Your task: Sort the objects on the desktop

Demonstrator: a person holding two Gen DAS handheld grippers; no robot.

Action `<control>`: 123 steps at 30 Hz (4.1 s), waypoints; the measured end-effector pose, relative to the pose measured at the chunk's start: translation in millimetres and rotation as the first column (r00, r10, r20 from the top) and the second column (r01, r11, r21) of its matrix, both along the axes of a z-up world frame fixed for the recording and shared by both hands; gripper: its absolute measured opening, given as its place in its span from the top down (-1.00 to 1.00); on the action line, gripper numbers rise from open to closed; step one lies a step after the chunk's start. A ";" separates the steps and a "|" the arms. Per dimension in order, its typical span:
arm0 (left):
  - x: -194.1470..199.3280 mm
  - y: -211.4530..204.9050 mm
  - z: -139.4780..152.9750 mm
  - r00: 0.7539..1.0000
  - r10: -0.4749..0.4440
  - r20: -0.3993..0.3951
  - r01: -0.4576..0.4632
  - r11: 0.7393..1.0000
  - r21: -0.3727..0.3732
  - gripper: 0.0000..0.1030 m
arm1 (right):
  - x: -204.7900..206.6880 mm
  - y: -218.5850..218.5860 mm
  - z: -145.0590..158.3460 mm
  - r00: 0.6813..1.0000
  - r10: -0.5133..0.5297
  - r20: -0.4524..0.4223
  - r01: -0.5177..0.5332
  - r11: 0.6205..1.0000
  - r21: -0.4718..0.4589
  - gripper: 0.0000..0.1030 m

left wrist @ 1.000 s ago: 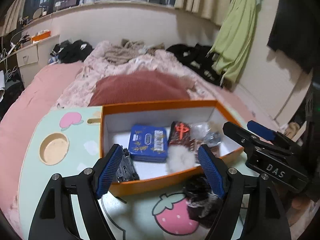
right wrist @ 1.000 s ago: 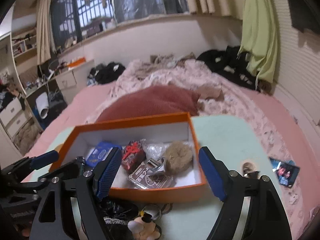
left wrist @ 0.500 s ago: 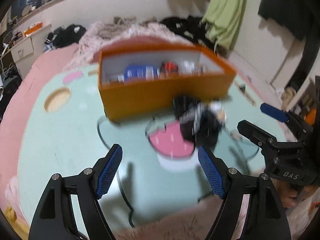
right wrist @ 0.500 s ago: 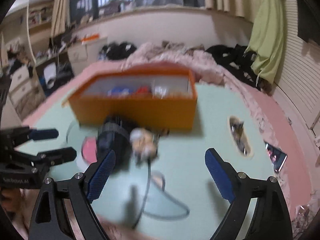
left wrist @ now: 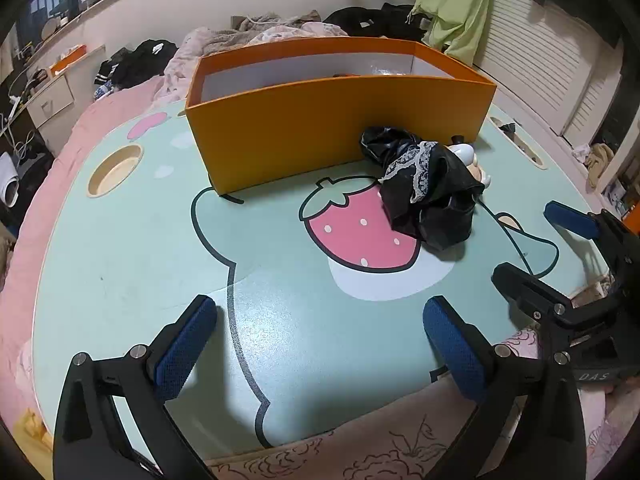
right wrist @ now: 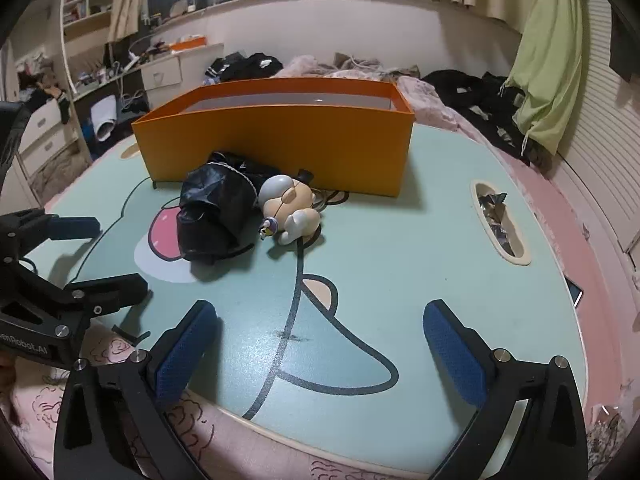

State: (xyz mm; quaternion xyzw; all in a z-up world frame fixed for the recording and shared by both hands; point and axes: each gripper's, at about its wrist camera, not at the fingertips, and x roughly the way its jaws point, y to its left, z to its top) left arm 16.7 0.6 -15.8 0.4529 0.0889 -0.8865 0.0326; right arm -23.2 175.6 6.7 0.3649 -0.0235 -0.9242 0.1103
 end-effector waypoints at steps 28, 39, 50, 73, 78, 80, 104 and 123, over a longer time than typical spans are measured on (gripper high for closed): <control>-0.8 -0.1 0.0 1.000 0.002 0.001 -0.002 1.000 0.001 -0.99 | 1.3 -3.2 -1.5 1.000 -0.004 0.003 0.004 1.000 0.000 -1.00; -0.6 -0.2 -0.2 1.000 0.002 0.001 -0.002 1.000 0.001 -0.99 | 2.4 -3.7 -2.1 0.991 -0.130 0.010 0.130 0.992 0.000 -1.00; -0.5 -0.3 -0.4 1.000 0.003 0.001 -0.003 1.000 0.001 -0.99 | 3.5 -3.8 -2.7 0.991 -0.131 0.010 0.131 0.991 0.000 -1.00; -22.5 8.0 55.4 0.985 -0.039 -0.169 0.054 0.995 0.086 -0.88 | -0.9 -3.7 3.3 0.984 -0.178 -0.010 0.177 0.984 -0.008 -1.00; -68.5 19.8 44.9 0.994 -0.062 -0.092 0.069 0.994 0.085 -0.36 | -0.8 -4.1 3.1 0.984 -0.178 -0.011 0.178 0.984 -0.007 -1.00; -79.1 22.2 31.5 0.997 -0.061 -0.045 0.065 0.994 0.093 -0.01 | -1.0 -4.2 3.1 0.984 -0.178 -0.011 0.178 0.984 -0.008 -1.00; -7.0 3.5 7.8 0.997 -0.010 -0.072 0.012 0.999 0.030 0.06 | -0.6 -4.2 1.3 0.984 -0.179 -0.013 0.179 0.984 -0.009 -1.00; -5.1 7.8 7.3 0.996 -0.030 -0.083 0.030 1.000 -0.001 0.22 | -89.2 -16.2 23.5 0.982 -0.142 0.127 0.152 0.986 -0.067 0.30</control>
